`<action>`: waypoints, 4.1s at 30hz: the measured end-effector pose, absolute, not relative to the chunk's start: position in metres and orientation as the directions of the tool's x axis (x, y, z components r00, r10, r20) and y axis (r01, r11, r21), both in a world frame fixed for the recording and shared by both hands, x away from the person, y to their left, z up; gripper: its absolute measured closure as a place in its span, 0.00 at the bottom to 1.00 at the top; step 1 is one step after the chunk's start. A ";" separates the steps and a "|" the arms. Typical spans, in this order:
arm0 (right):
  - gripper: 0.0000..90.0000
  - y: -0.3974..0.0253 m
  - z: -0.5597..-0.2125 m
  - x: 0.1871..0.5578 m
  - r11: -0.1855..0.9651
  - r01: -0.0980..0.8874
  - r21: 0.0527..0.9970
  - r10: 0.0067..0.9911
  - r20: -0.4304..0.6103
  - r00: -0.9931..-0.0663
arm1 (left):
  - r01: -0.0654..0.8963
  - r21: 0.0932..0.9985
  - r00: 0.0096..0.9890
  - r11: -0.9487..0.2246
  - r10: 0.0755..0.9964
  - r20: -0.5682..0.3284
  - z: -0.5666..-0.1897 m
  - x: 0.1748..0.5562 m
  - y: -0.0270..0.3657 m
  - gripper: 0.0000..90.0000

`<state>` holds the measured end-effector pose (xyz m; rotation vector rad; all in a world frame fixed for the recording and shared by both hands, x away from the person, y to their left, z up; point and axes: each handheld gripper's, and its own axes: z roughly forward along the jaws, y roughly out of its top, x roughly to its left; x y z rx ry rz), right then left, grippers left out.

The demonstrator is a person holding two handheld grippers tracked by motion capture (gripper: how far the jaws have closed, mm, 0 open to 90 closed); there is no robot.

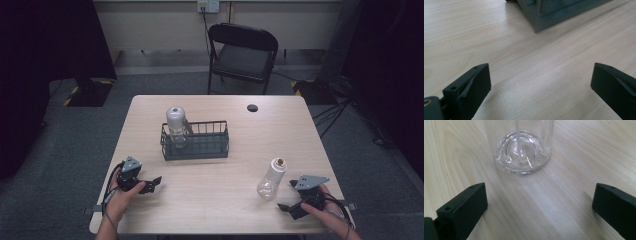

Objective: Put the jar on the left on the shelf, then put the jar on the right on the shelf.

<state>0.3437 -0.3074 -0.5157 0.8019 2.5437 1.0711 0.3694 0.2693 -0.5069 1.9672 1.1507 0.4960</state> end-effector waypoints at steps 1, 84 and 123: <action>0.00 -0.307 -0.516 0.344 0.574 0.386 0.722 0.583 -0.030 -0.812 | 0.550 0.786 0.513 -0.282 0.857 -0.052 -0.507 0.369 0.270 0.03; 0.02 -0.305 -0.493 0.351 0.573 0.387 0.722 0.591 -0.037 -0.806 | 0.571 0.732 0.534 -0.372 0.845 0.013 -0.515 0.343 0.295 0.00; 0.25 -0.268 -0.438 0.370 0.433 0.337 0.836 0.540 0.059 -0.839 | 0.571 0.732 0.534 -0.372 0.845 0.014 -0.515 0.343 0.295 0.00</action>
